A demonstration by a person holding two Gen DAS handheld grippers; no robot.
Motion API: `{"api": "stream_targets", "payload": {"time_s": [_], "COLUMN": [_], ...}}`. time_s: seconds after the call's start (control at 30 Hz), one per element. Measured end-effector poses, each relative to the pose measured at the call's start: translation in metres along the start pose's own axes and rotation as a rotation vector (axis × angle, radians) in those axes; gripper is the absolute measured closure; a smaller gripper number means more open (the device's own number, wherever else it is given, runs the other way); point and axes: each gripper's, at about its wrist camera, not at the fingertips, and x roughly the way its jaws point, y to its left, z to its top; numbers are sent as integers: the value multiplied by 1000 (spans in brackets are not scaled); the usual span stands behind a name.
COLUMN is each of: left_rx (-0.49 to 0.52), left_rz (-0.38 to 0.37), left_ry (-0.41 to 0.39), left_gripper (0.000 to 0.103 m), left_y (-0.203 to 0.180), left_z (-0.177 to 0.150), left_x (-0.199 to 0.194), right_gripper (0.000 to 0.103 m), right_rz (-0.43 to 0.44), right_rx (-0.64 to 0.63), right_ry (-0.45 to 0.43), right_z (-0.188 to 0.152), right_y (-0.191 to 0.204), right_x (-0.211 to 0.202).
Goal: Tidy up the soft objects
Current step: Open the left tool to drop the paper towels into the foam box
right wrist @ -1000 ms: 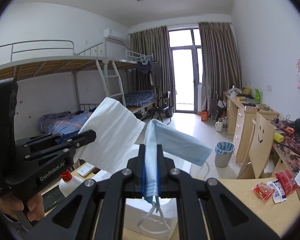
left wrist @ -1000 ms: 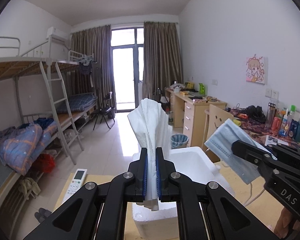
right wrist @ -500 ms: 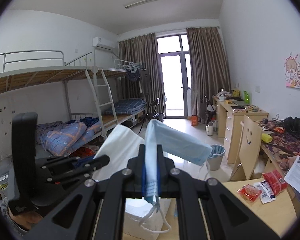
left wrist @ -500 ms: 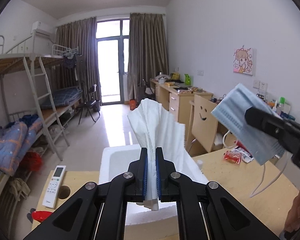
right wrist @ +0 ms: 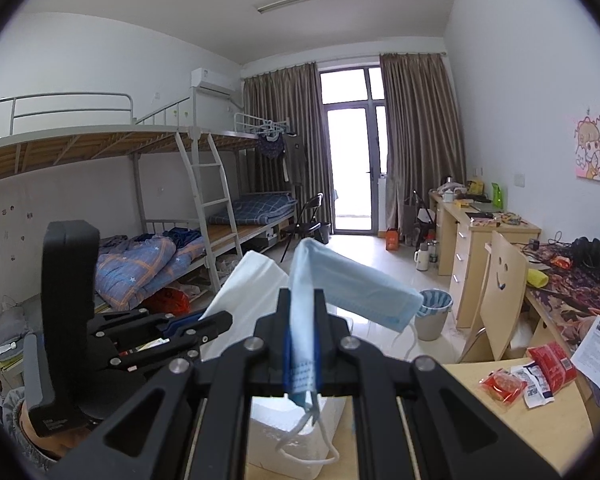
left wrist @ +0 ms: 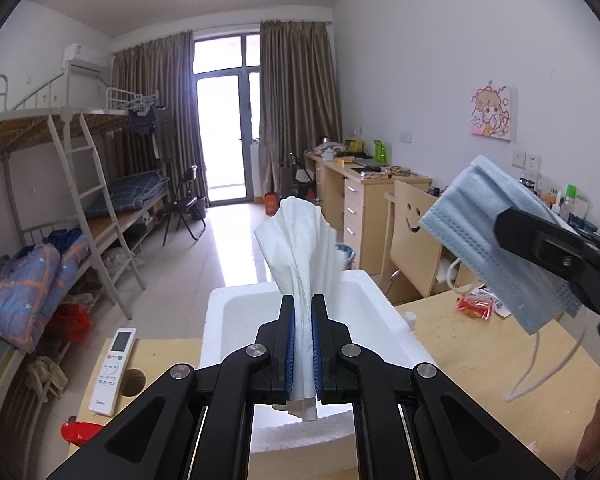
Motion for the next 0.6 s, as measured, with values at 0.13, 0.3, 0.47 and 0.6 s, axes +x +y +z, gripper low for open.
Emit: {"api": "stream_targets", "payload": {"time_s": [0.13,0.3,0.47,0.6], "left_rx": [-4,-25,-19,-16], "left_rz": [20,69,65,70], "left_ry": [13,-50,-63,-71], "left_gripper": [68,5,5,4], "left_y": [1,6,7,7], "left_z": [-1,-1,1,1], "left_x": [6,0,-4,-7], "right_gripper": [92,92,92,92], "right_rz": [-7,-14,-16,-16], "right_rx": [6,14,15,16], "right_ry": [-3,-2,-1,5], "right_z": [0,1,1,-1], "right_y": [-1,-5,-6,-8], "right_x": [0,1,2,4]}}
